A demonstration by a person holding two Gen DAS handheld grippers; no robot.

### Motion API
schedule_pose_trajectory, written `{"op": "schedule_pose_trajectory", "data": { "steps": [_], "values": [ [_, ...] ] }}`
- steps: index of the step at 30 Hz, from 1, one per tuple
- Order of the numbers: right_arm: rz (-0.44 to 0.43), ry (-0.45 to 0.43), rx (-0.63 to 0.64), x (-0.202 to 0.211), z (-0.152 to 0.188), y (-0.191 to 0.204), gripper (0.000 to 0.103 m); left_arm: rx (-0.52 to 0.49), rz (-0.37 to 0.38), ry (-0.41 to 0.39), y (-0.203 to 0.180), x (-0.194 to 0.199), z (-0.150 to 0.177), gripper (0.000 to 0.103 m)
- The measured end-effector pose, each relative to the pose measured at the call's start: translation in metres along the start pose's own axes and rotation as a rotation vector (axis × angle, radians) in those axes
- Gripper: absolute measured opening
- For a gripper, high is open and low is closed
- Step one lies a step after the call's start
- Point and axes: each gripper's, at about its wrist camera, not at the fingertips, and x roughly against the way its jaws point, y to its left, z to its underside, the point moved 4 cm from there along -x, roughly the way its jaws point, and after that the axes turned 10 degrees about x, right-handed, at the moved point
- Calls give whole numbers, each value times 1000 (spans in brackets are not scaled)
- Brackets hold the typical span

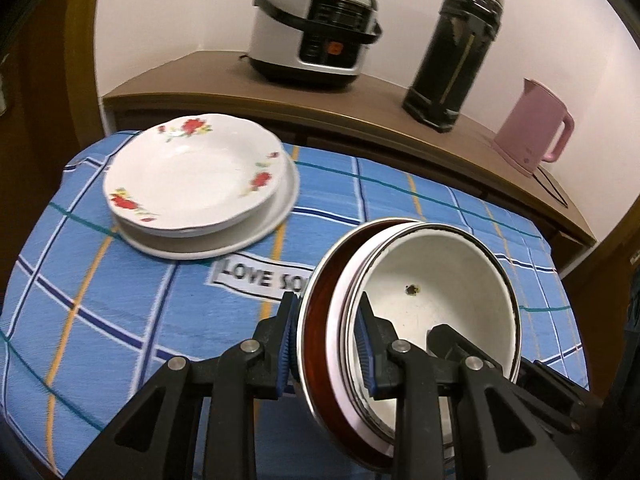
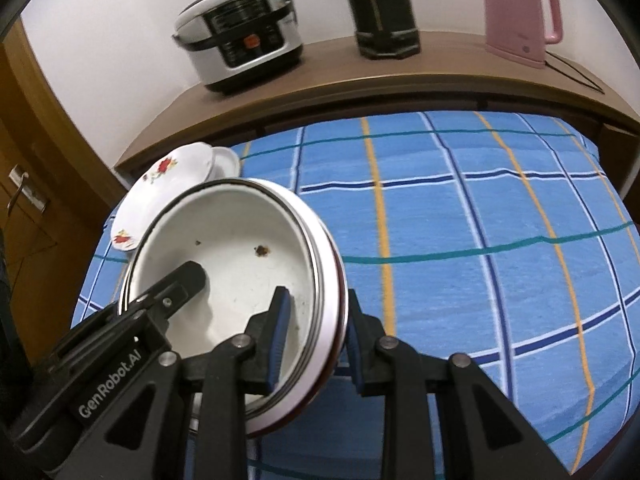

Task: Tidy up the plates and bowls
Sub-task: 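Lift and carry the bowl stack with both grippers toward the red-flower plate stack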

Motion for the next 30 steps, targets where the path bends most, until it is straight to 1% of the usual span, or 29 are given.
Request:
{"op": "schedule_pose_trajectory", "data": {
  "steps": [10, 15, 24, 30],
  "values": [
    [-51, 20, 59, -18, -7, 40, 26, 60, -55, -21, 42, 10, -11, 30],
    [-70, 22, 87, -24, -11, 57, 27, 82, -77, -36, 56, 14, -17, 31],
    [-91, 16, 118, -29, -22, 77, 27, 115, -95, -60, 75, 20, -30, 31],
    [-96, 5, 130, -31, -32, 86, 27, 127, -97, -79, 81, 22, -41, 31]
  ]
}}
